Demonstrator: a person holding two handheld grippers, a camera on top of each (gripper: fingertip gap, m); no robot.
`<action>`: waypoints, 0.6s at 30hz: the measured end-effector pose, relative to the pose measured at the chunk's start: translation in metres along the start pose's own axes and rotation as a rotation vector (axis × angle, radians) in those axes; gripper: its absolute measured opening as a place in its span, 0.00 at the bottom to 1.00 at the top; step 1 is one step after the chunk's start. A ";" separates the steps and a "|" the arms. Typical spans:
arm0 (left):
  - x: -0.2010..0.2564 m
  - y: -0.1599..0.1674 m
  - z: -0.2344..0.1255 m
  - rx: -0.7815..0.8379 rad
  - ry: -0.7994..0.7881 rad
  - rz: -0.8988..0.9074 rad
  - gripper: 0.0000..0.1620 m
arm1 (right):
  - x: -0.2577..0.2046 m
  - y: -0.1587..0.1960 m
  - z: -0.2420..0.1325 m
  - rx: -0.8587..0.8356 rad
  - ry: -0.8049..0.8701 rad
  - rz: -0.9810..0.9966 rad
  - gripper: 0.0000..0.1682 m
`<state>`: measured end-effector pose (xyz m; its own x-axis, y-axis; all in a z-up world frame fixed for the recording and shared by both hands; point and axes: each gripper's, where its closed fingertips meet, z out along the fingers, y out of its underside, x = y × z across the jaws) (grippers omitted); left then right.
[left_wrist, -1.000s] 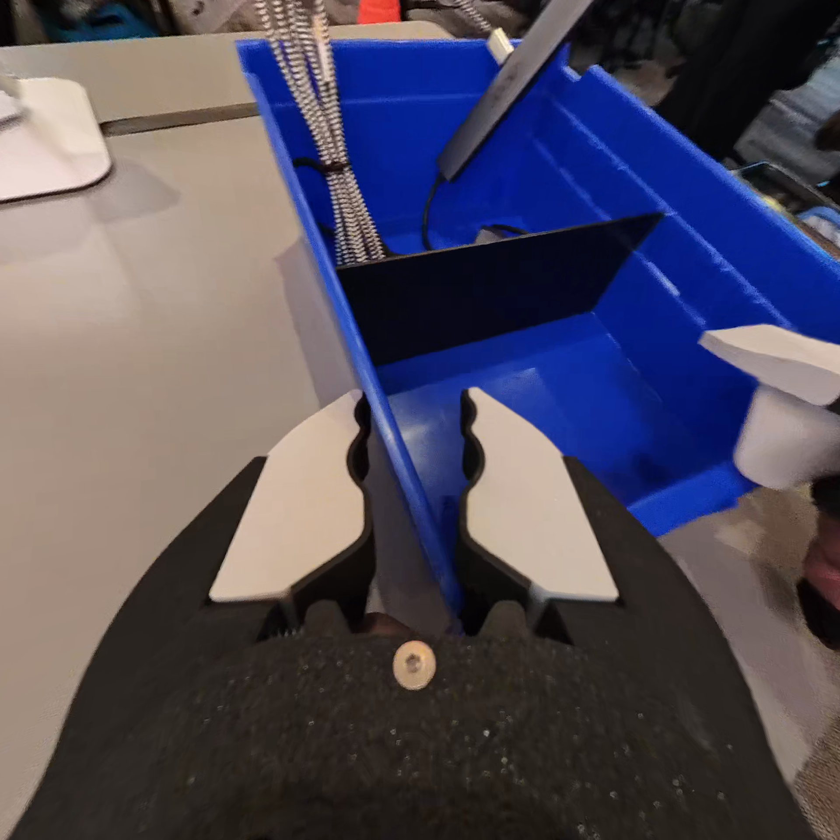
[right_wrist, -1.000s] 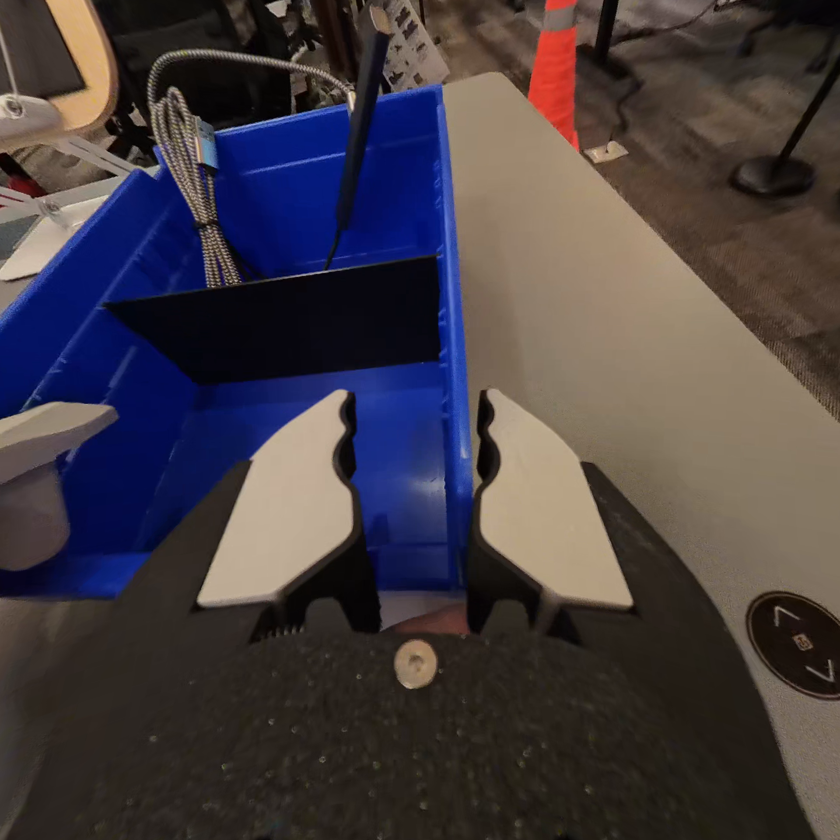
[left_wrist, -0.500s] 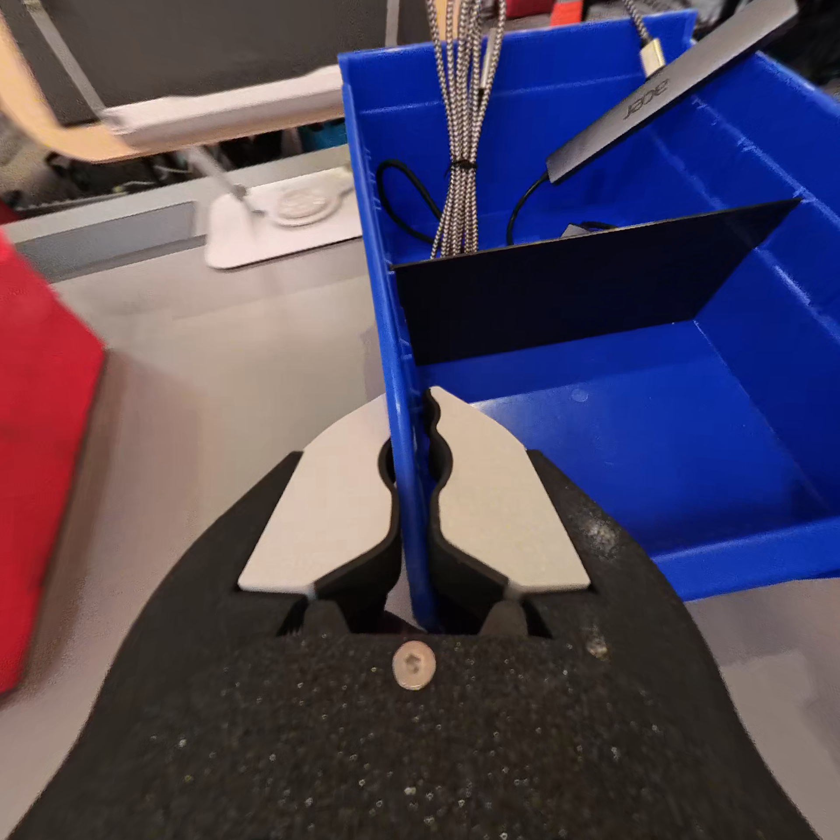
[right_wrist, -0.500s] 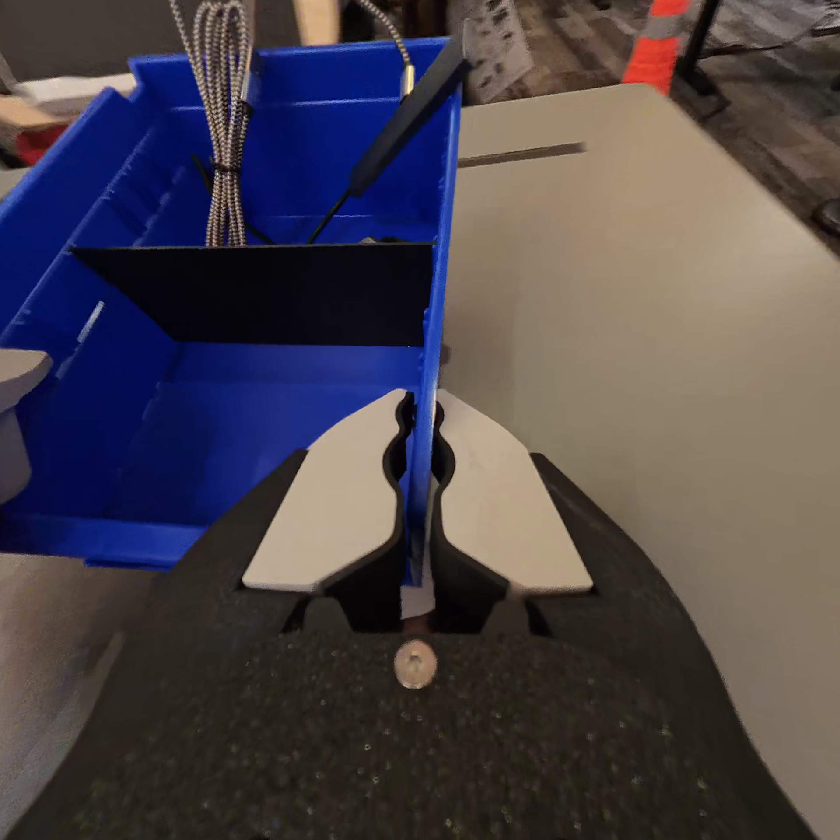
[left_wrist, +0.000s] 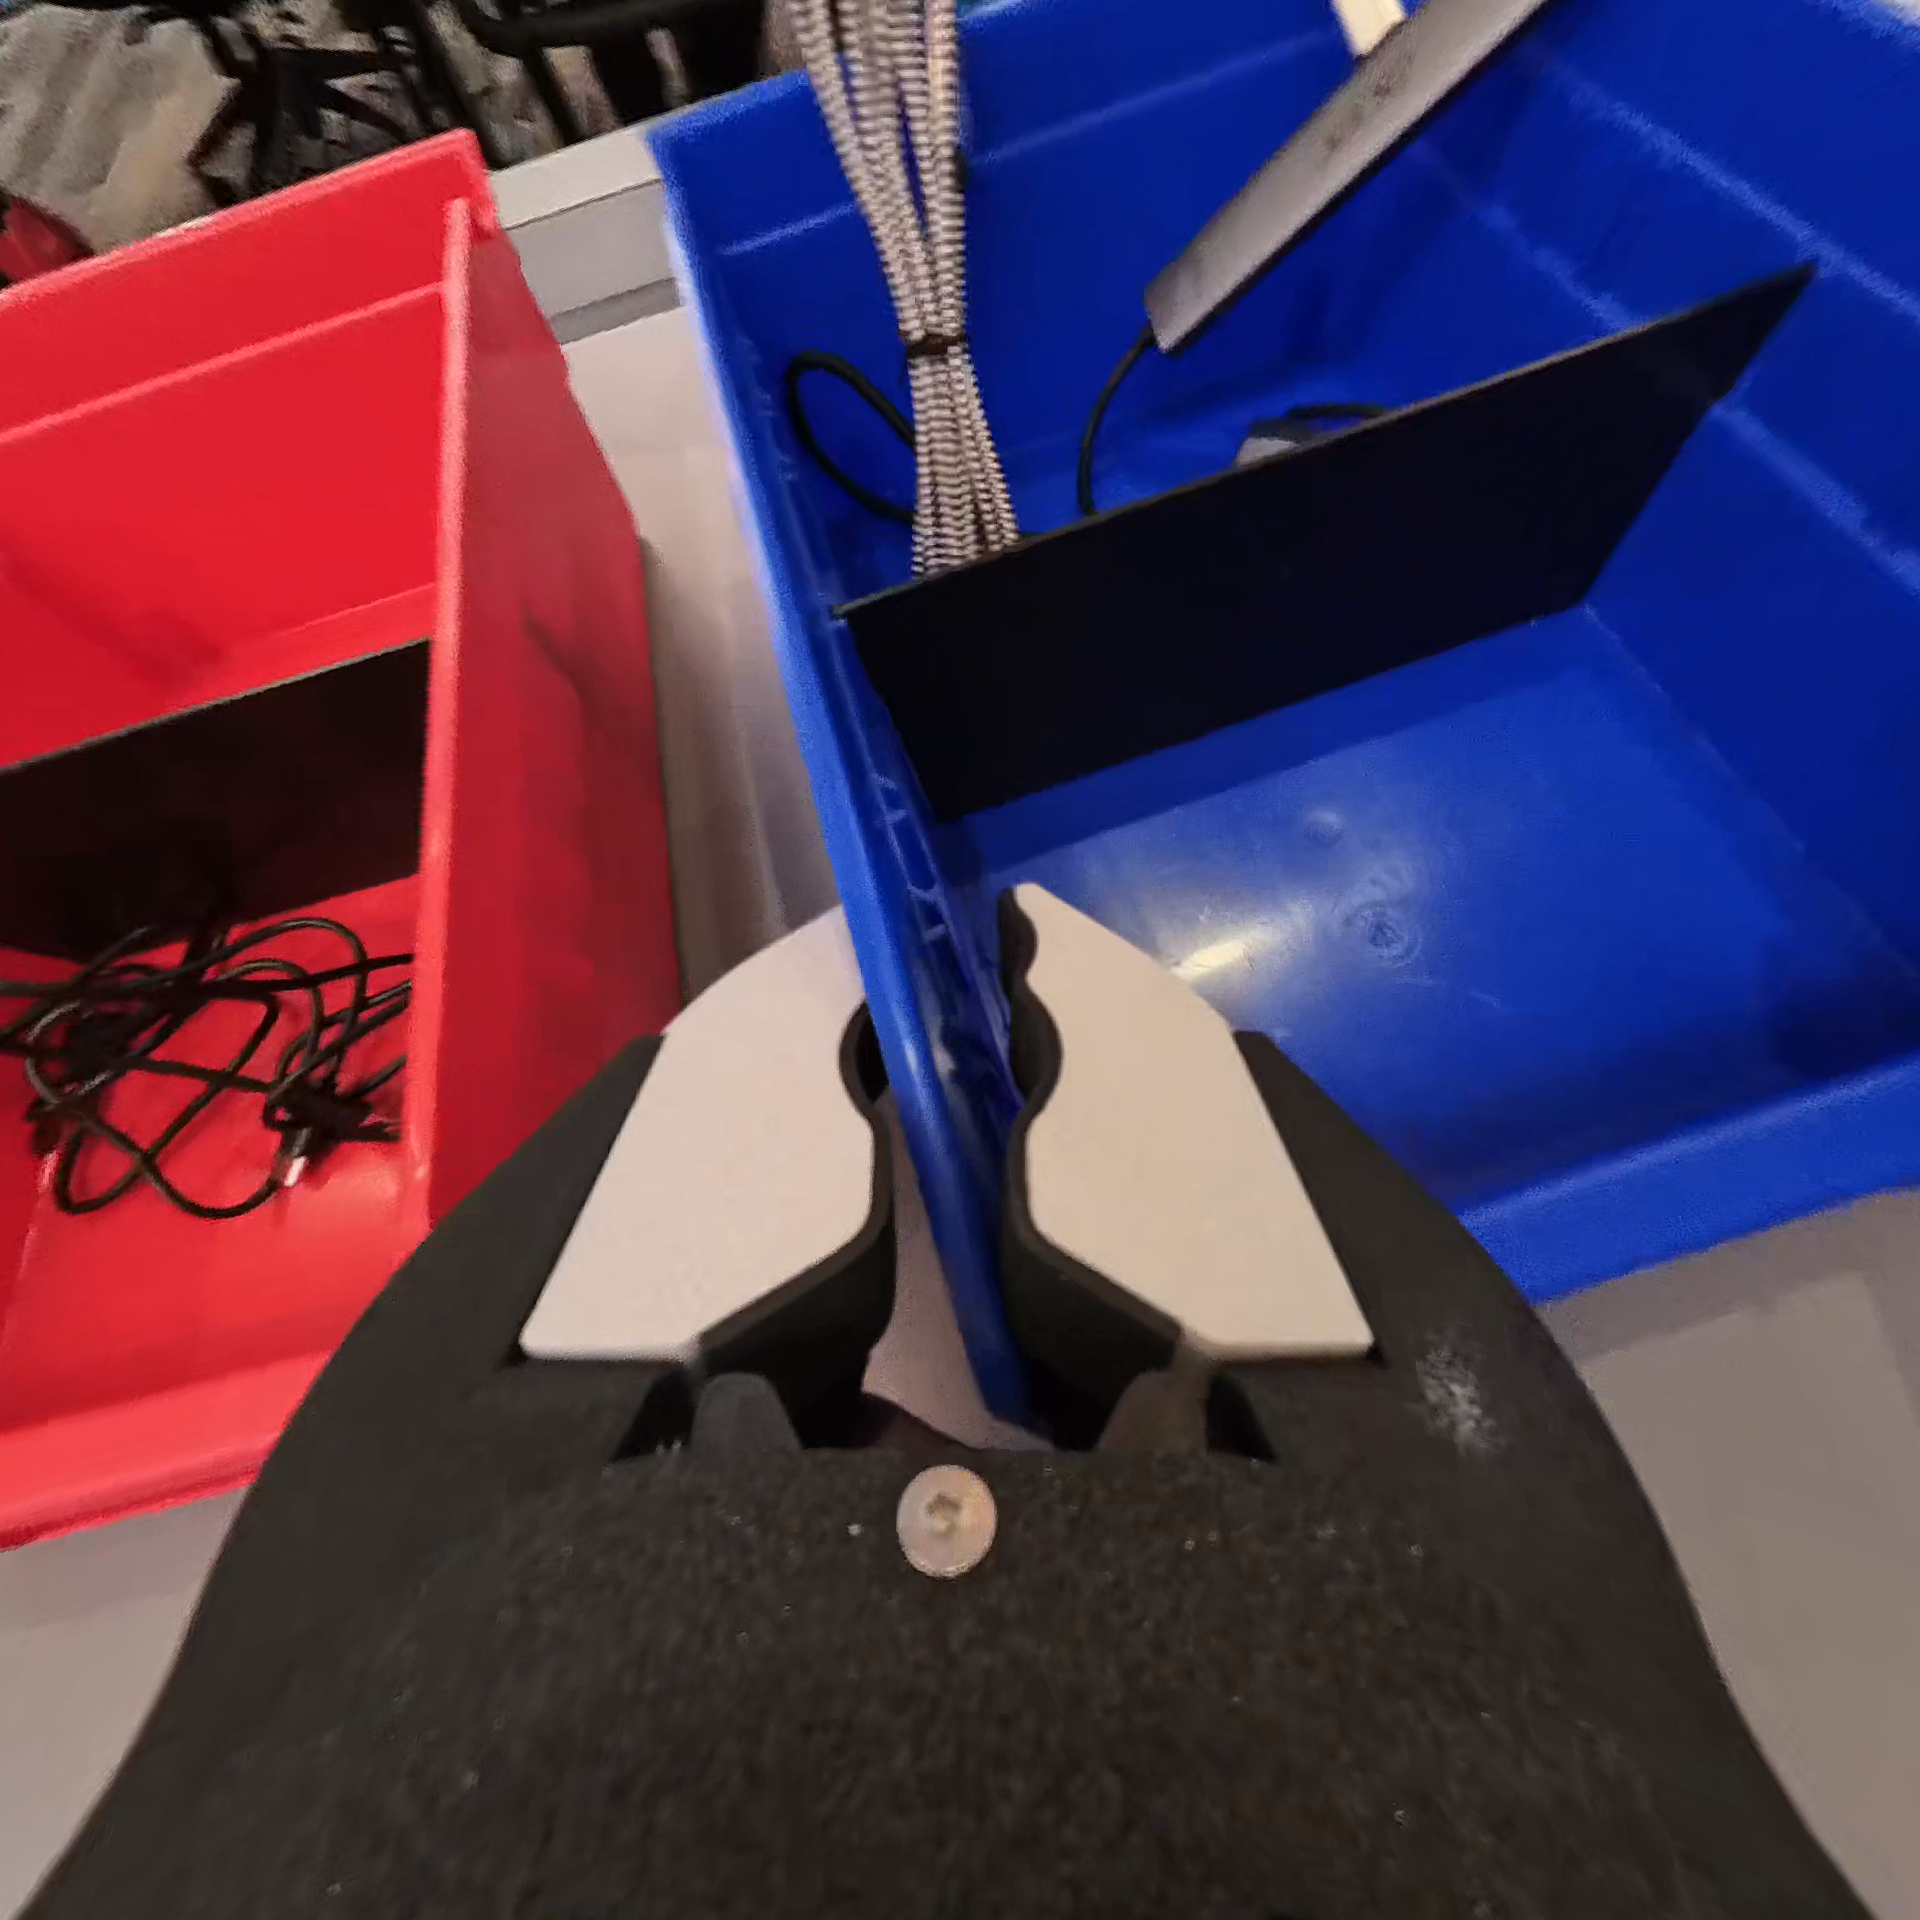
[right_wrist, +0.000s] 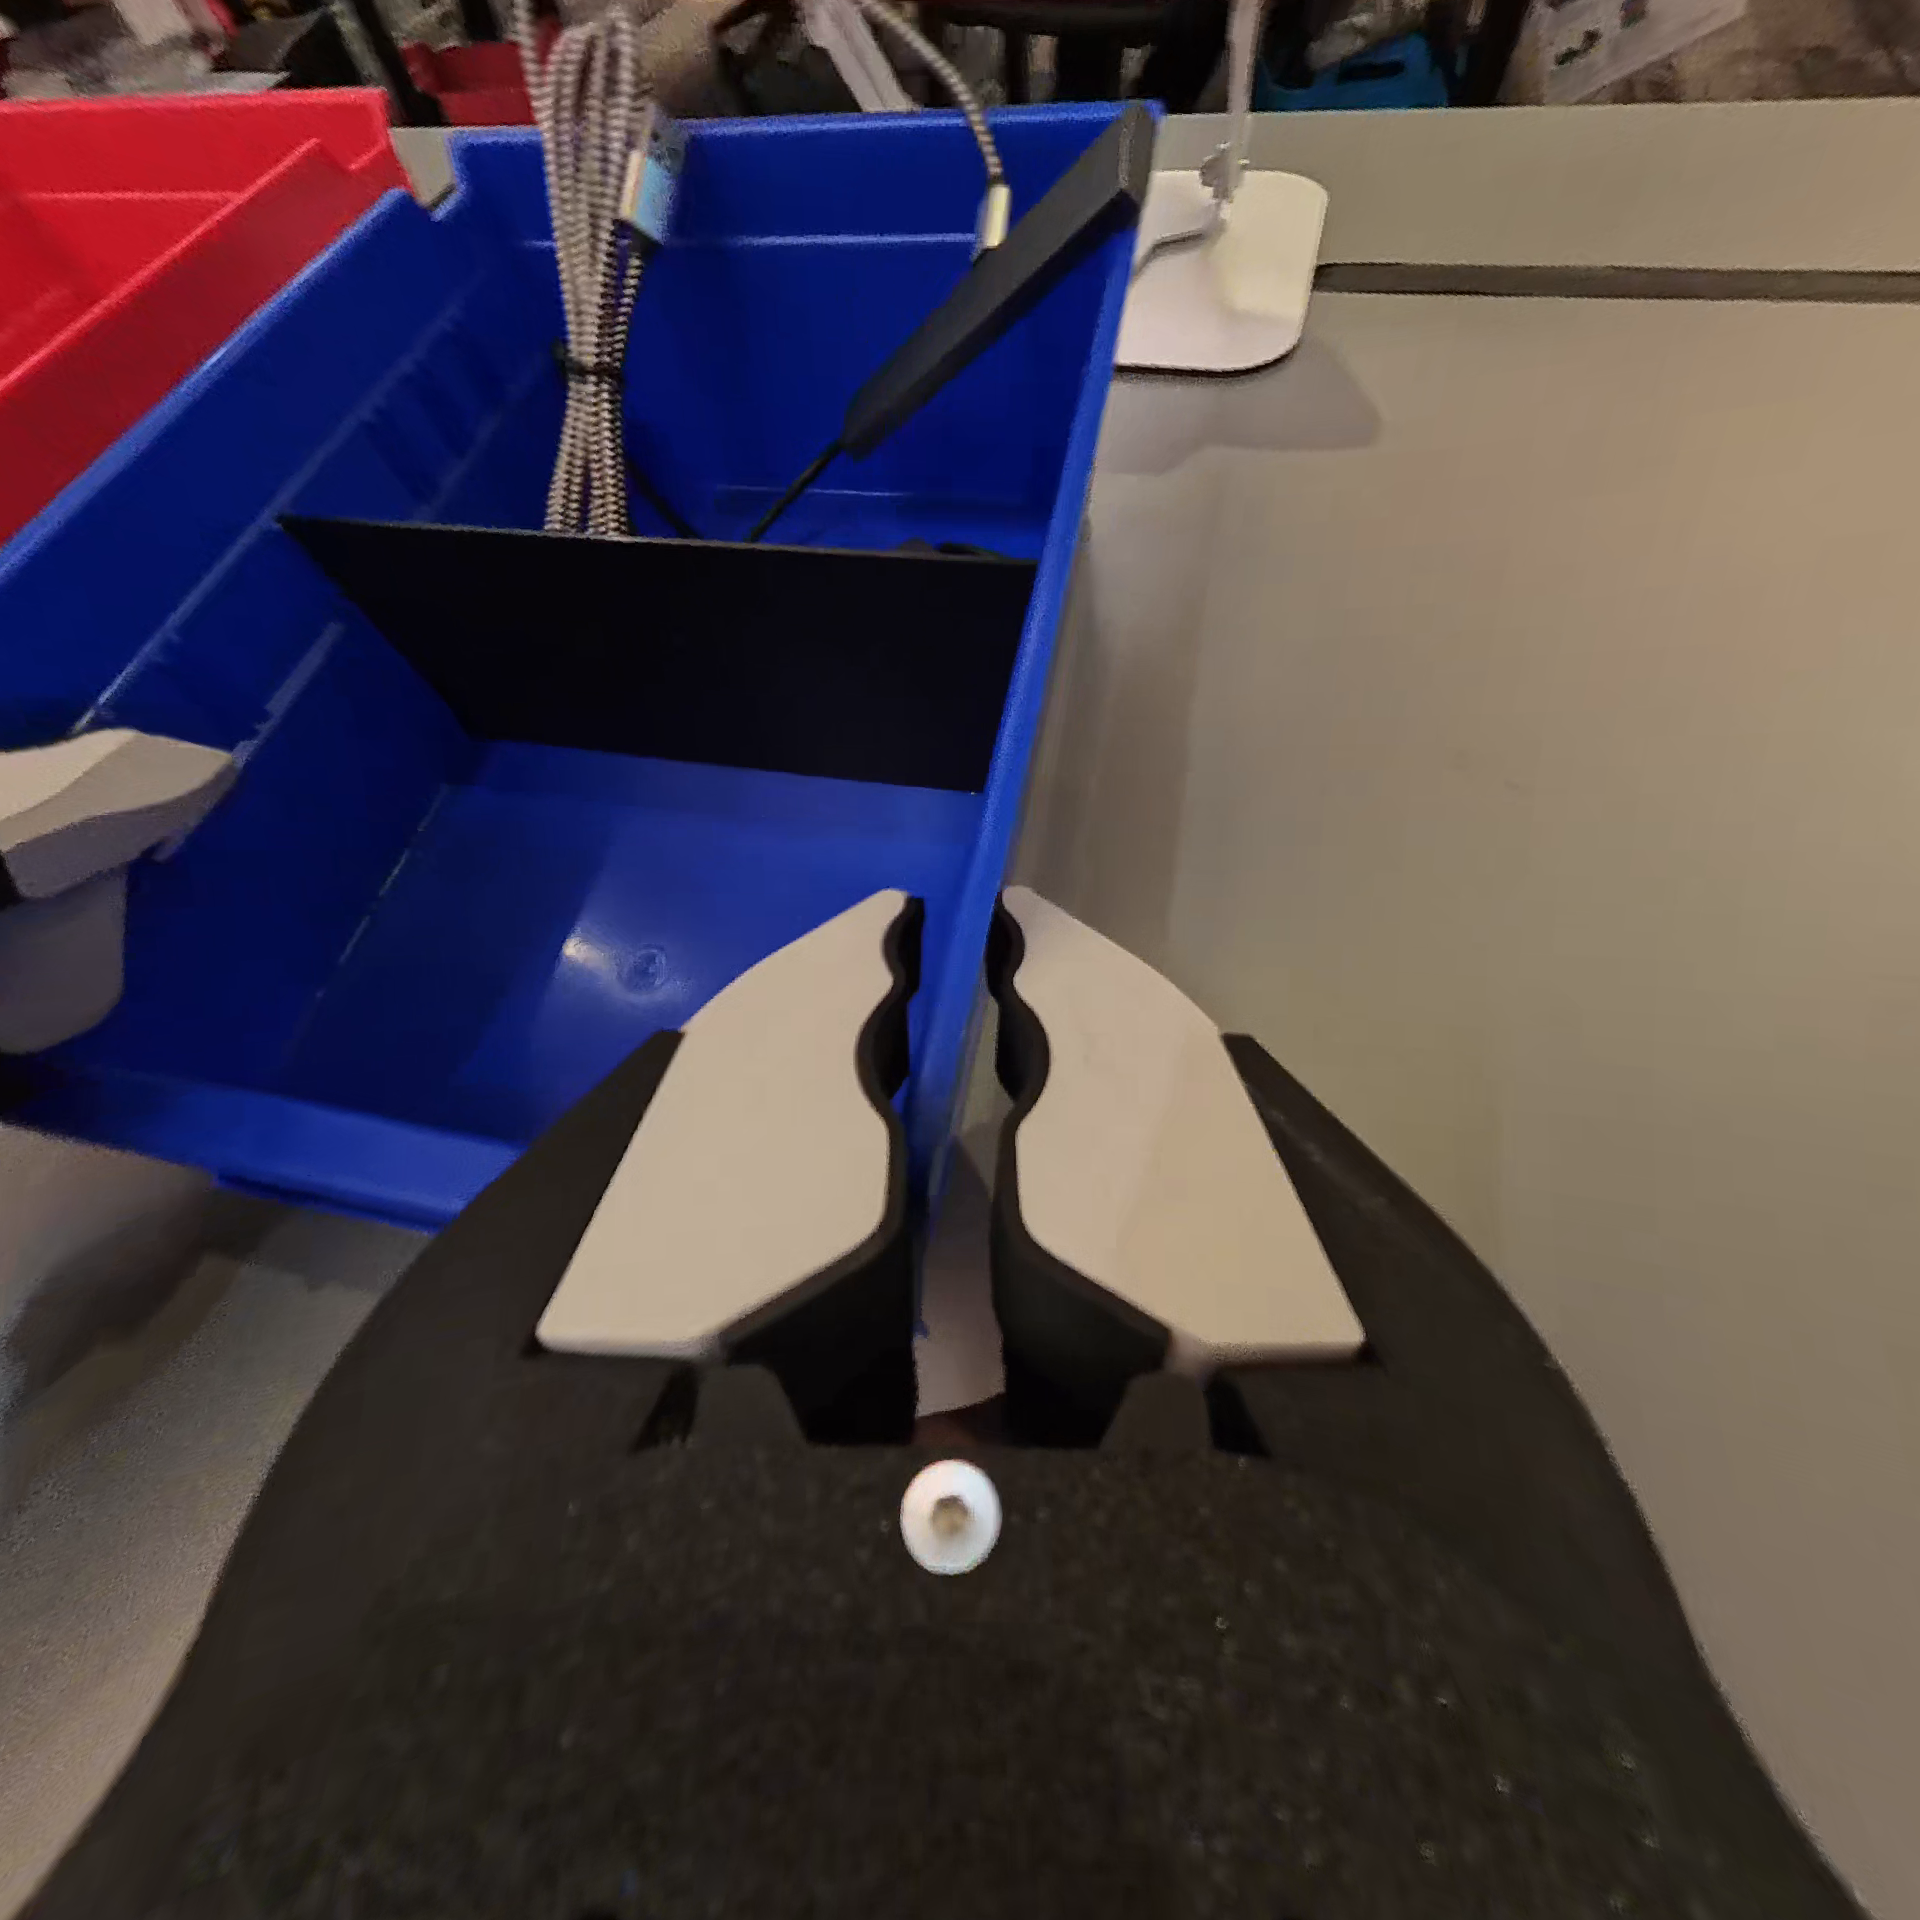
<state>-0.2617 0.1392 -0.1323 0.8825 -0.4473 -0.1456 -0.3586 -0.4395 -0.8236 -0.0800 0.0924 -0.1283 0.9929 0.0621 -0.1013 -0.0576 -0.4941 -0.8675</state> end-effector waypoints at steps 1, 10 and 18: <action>0.005 0.000 -0.008 0.008 0.064 -0.017 0.14 | -0.002 0.002 -0.004 0.007 -0.038 -0.020 0.08; -0.153 0.030 -0.124 0.213 -0.010 -0.330 0.23 | -0.003 -0.028 -0.059 0.224 -0.133 -0.180 0.17; -0.265 0.077 -0.062 0.022 -0.064 -0.319 0.30 | -0.168 0.004 -0.075 0.136 -0.571 -0.279 0.17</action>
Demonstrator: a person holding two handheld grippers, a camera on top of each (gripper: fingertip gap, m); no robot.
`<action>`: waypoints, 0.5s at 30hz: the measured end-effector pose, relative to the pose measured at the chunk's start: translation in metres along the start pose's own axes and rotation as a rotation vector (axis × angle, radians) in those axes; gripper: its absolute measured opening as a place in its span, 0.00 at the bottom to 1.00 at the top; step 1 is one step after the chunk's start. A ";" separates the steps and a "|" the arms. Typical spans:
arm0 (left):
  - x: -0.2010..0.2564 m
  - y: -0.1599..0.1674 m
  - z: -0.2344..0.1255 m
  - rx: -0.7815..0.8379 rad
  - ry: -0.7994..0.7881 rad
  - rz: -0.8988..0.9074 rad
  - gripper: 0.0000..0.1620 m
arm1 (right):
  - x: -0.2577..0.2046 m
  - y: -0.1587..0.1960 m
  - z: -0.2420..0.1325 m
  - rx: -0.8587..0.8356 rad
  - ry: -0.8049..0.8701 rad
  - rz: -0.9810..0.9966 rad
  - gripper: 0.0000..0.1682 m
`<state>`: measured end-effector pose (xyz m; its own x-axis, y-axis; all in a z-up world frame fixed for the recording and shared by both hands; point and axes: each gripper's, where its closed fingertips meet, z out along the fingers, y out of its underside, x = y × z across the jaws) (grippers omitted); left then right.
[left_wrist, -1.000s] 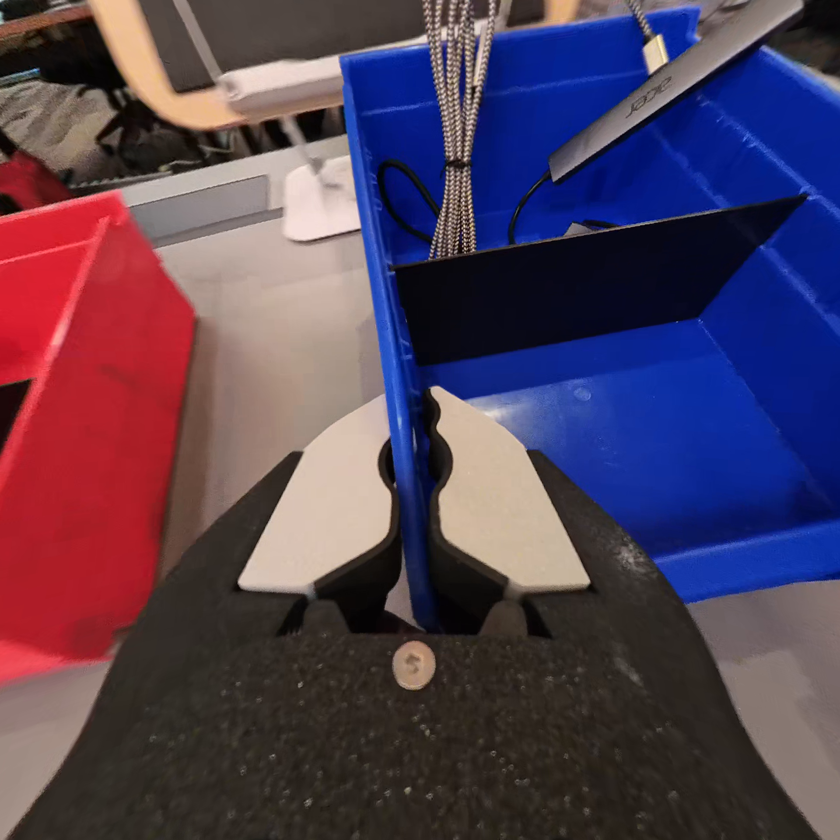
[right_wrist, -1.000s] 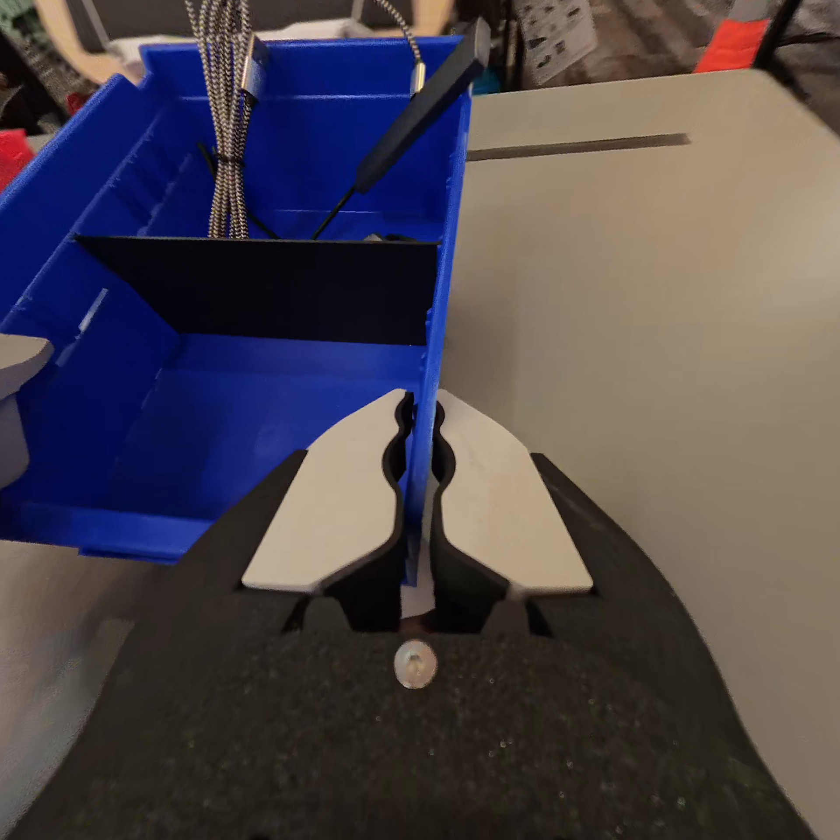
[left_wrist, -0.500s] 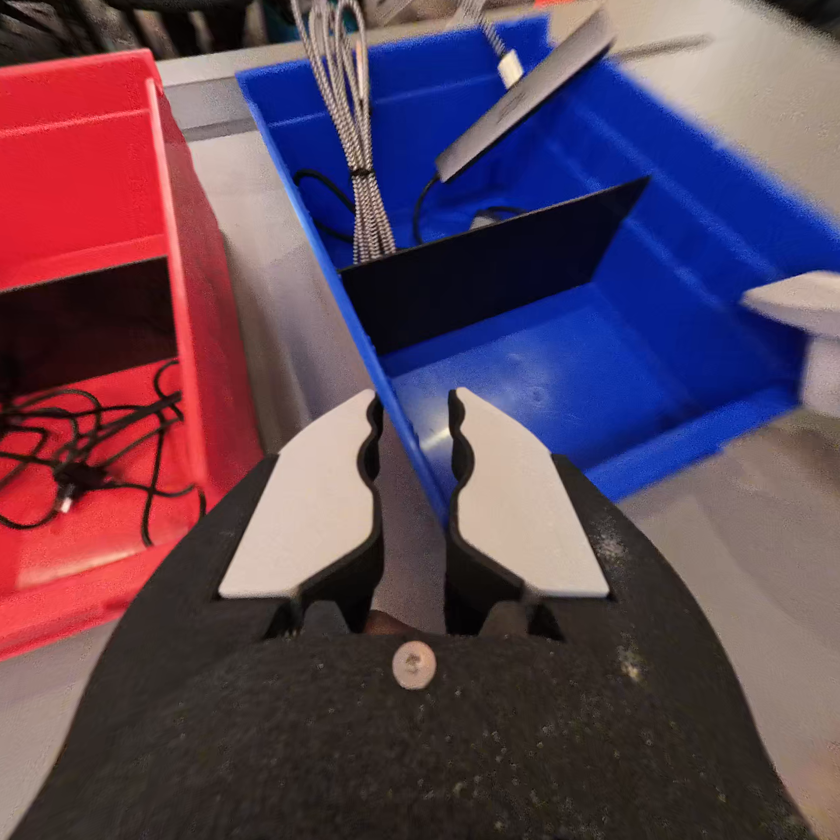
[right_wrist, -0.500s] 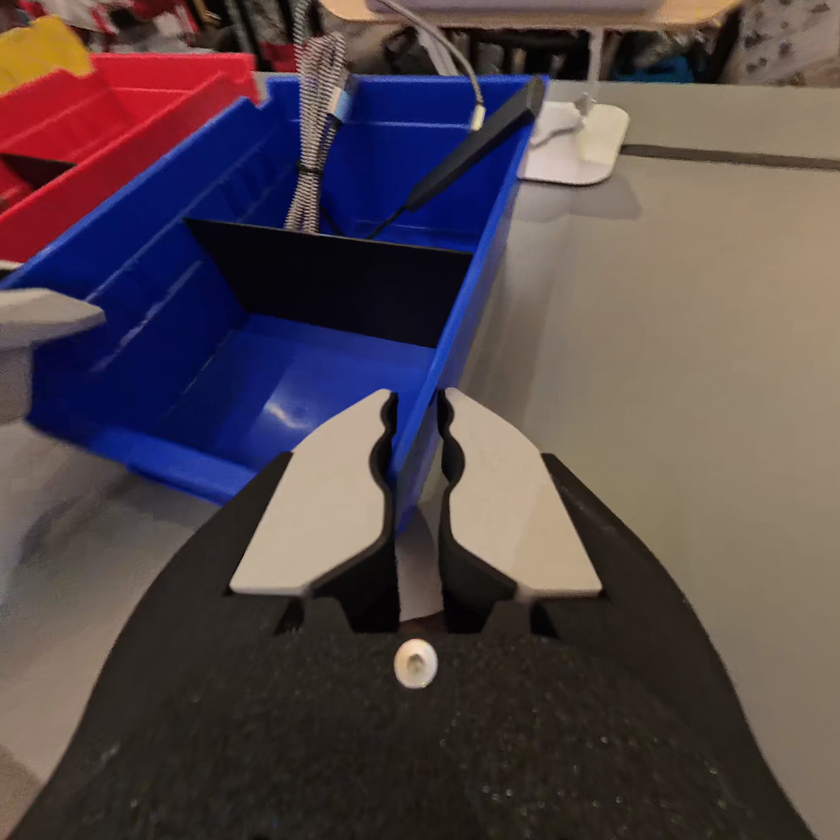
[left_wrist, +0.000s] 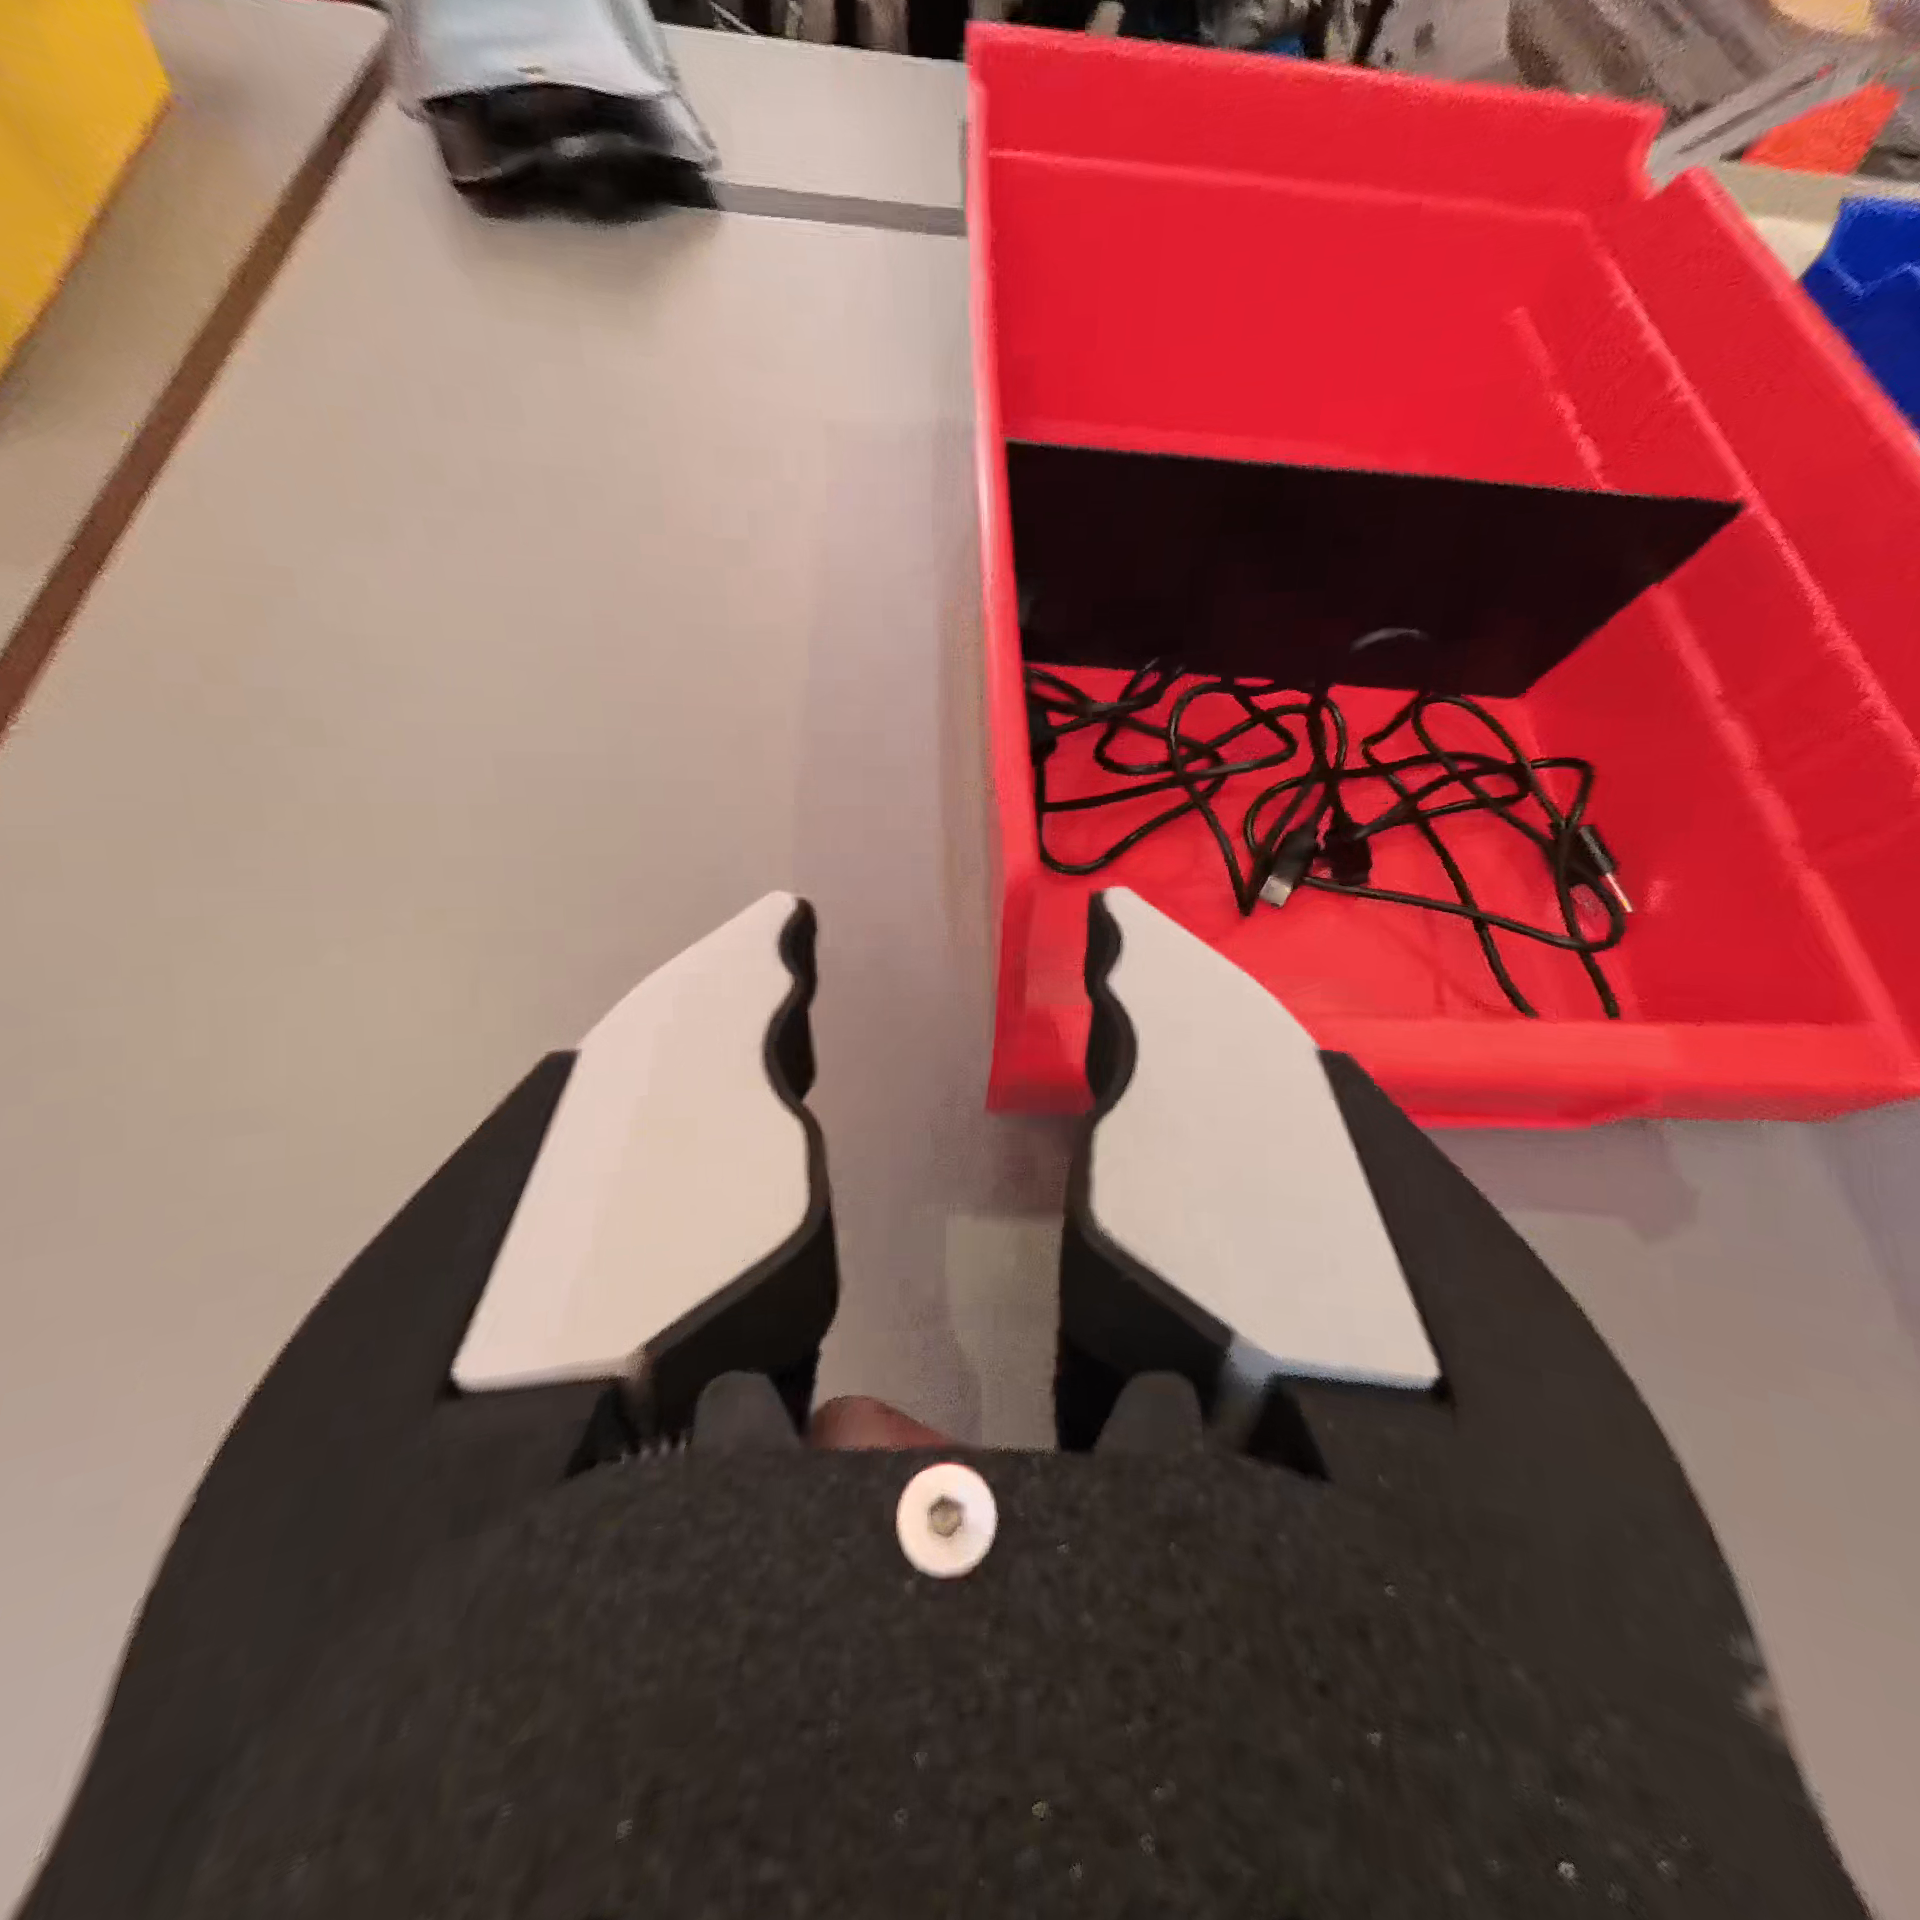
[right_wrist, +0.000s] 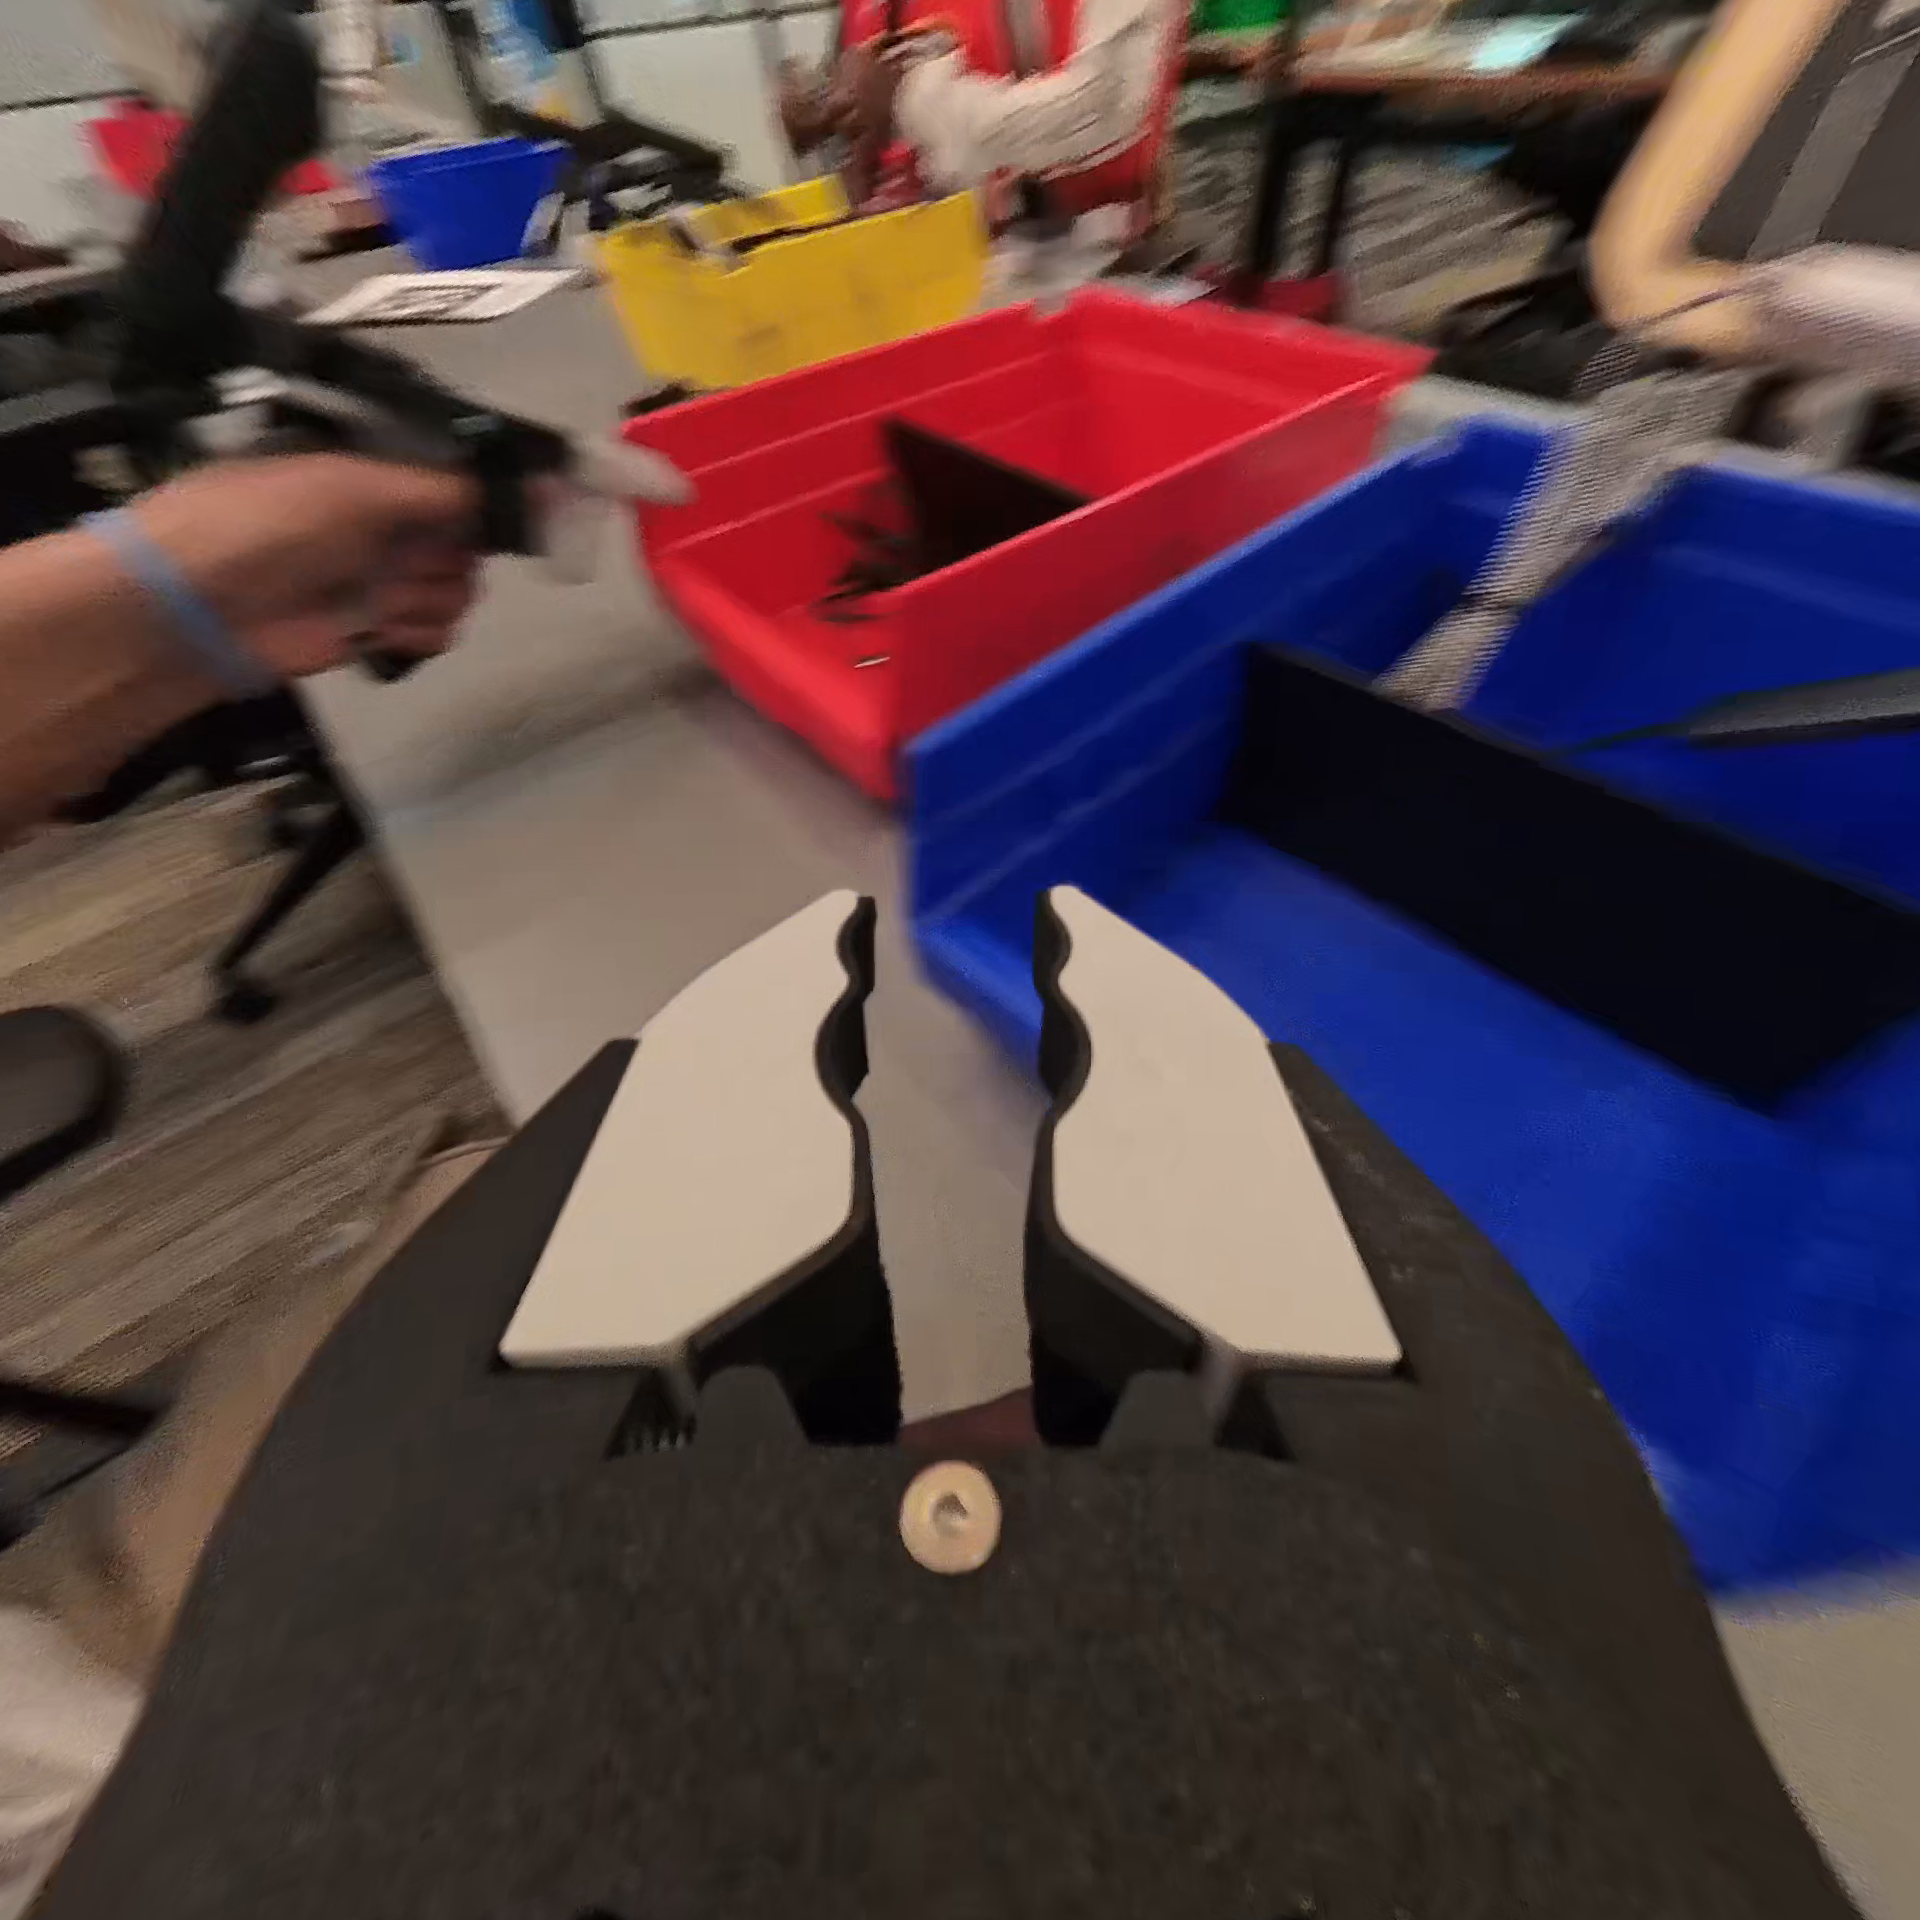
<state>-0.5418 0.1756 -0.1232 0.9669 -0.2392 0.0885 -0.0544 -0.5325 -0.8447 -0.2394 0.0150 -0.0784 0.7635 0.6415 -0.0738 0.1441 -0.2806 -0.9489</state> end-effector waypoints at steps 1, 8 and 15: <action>0.003 -0.002 0.009 -0.004 0.017 0.013 0.23 | -0.022 0.006 0.013 -0.025 -0.066 0.022 0.17; 0.016 0.018 -0.013 0.022 -0.009 -0.010 0.03 | -0.070 0.027 0.075 -0.158 -0.097 0.109 0.29; 0.040 0.076 -0.100 0.014 -0.109 -0.022 0.03 | -0.062 0.031 0.092 -0.180 0.086 0.046 0.28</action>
<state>-0.5326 0.0444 -0.1305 0.9892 -0.1379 0.0500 -0.0303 -0.5251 -0.8505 -0.3403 0.0318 -0.1310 0.8216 0.5641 -0.0824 0.2117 -0.4361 -0.8746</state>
